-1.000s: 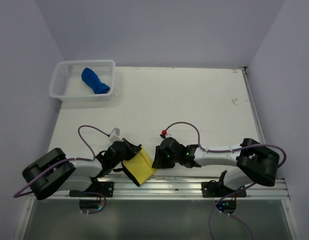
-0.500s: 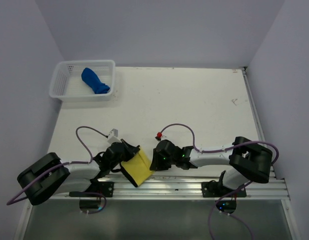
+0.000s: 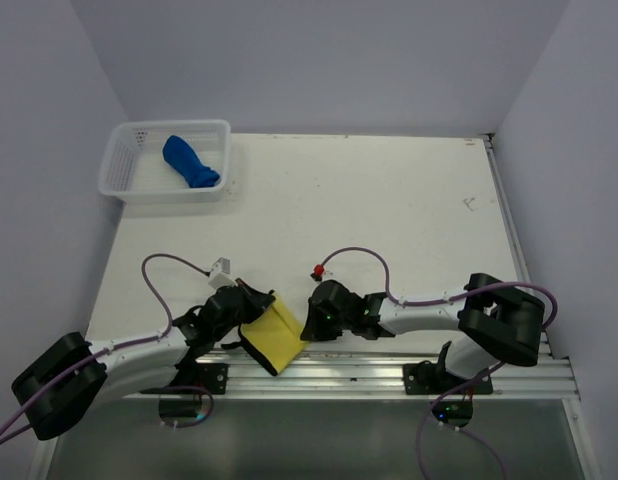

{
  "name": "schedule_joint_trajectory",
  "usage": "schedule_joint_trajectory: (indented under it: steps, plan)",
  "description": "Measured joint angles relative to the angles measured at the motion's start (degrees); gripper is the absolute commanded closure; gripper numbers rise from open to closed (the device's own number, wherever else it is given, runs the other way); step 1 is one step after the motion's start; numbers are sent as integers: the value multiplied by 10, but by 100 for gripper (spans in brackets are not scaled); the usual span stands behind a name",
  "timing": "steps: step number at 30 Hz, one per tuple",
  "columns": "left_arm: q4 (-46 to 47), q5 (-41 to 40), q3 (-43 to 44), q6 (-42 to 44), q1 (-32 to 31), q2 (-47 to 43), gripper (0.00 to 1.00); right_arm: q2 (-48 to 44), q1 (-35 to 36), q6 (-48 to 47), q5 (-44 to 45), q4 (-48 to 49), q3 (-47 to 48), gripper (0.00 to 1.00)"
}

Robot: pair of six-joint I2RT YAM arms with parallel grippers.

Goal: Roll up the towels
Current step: Roll the towel

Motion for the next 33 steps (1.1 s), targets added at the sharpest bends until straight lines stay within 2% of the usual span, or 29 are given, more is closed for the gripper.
schedule_joint_trajectory:
  steps: [5, 19, 20, 23, 25, 33]
  plan:
    - [-28, 0, -1, -5, -4, -31, 100, 0, 2, 0, 2, 0, 0, 100]
    - [-89, -9, -2, -38, -16, -40, 100, -2, 4, 2, 16, -6, 2, 100]
    - [-90, -9, -1, -40, -16, -38, 96, -2, 5, -1, 17, -8, 3, 100]
    - [-95, -12, 0, -42, -17, -35, 66, -6, 8, -10, 32, -18, 6, 100]
    - [-109, -18, 15, -42, -19, -40, 59, -12, 9, -15, 45, -27, 6, 100]
    - [-257, -85, 129, 30, -21, -61, 51, -26, 9, -20, 108, -48, 7, 100]
